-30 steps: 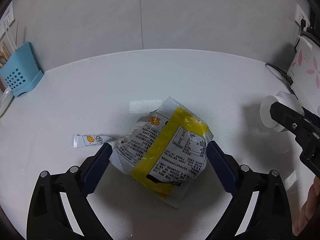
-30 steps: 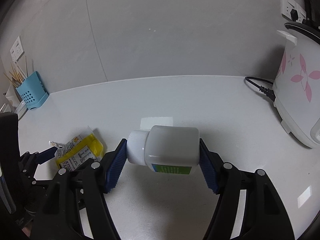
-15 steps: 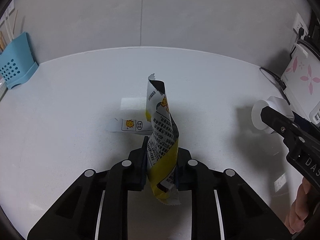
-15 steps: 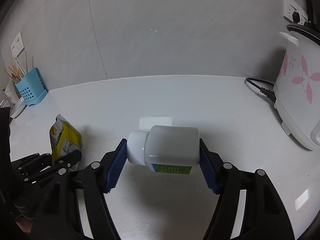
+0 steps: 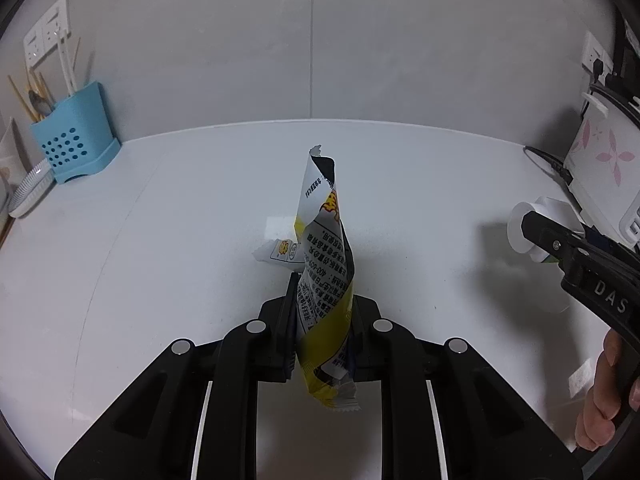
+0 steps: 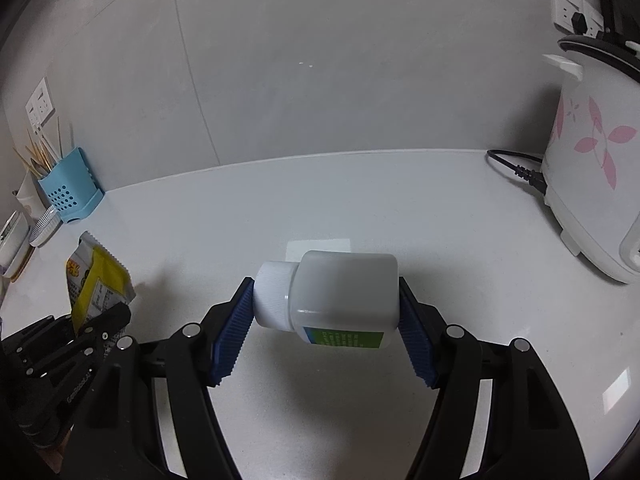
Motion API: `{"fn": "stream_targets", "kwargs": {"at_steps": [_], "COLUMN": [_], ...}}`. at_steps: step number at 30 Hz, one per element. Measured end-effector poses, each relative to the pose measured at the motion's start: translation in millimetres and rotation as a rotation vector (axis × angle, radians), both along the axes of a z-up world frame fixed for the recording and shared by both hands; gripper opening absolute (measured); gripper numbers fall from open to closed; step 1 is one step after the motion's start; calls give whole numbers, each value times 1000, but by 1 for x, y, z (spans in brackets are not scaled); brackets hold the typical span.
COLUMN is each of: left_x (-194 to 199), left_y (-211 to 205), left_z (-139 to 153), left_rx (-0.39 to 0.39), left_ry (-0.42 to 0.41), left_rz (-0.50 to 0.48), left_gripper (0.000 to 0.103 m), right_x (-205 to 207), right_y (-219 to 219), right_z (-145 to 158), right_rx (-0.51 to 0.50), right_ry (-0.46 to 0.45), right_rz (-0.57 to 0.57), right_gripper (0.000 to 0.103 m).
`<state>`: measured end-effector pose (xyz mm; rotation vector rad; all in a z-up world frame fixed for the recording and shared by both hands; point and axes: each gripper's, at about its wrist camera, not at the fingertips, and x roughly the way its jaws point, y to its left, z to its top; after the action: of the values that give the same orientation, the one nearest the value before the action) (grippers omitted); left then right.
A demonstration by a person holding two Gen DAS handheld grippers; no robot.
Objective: Collect trash
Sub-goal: 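Lift the bottle and wrapper and carry both down over the trash bin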
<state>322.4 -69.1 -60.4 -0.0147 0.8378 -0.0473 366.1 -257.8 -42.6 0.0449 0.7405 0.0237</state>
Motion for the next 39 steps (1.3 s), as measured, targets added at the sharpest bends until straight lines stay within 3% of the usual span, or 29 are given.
{"fn": "stream_targets", "kwargs": {"at_steps": [15, 25, 39], "left_x": [-106, -192, -318], "left_y": [6, 11, 6], "left_z": [38, 60, 54], "left_rx": [-17, -54, -99], "left_ry": [-40, -96, -170], "left_rz": [3, -4, -48], "left_gripper": [17, 17, 17], "right_x": [-121, -219, -339], "right_y": [11, 15, 23], "right_z": [39, 57, 45], "right_rx": [-18, -16, -16], "right_ry": [-28, -104, -170], "right_rz": [16, 33, 63], "right_gripper": [65, 65, 65]}}
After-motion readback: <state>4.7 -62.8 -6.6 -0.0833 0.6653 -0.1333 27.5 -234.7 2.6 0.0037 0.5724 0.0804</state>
